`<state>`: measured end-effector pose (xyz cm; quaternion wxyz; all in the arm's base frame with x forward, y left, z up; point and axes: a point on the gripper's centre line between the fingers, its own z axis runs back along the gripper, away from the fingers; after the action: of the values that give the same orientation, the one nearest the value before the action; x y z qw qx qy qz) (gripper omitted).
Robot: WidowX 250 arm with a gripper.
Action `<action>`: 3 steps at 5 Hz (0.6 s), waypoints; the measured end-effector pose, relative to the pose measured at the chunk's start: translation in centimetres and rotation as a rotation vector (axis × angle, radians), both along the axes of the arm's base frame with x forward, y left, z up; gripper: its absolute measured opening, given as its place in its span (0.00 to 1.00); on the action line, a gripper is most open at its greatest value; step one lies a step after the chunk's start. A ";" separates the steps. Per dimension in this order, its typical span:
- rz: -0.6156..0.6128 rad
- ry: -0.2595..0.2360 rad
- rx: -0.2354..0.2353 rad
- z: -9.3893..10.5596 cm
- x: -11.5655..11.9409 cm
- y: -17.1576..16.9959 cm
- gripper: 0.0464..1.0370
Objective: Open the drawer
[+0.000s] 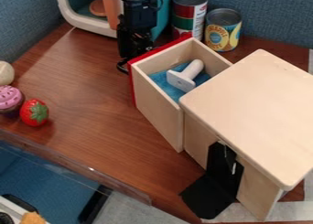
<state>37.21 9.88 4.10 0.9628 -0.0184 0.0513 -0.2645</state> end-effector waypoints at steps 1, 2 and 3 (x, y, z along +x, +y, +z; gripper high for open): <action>0.001 0.001 -0.003 0.0 0.0 -0.1 0.97; 0.004 -0.001 -0.005 0.1 0.0 0.0 0.96; 0.003 -0.013 -0.032 0.6 -0.1 -0.5 0.96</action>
<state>37.07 9.41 4.73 0.9632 -0.0320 0.0408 -0.2638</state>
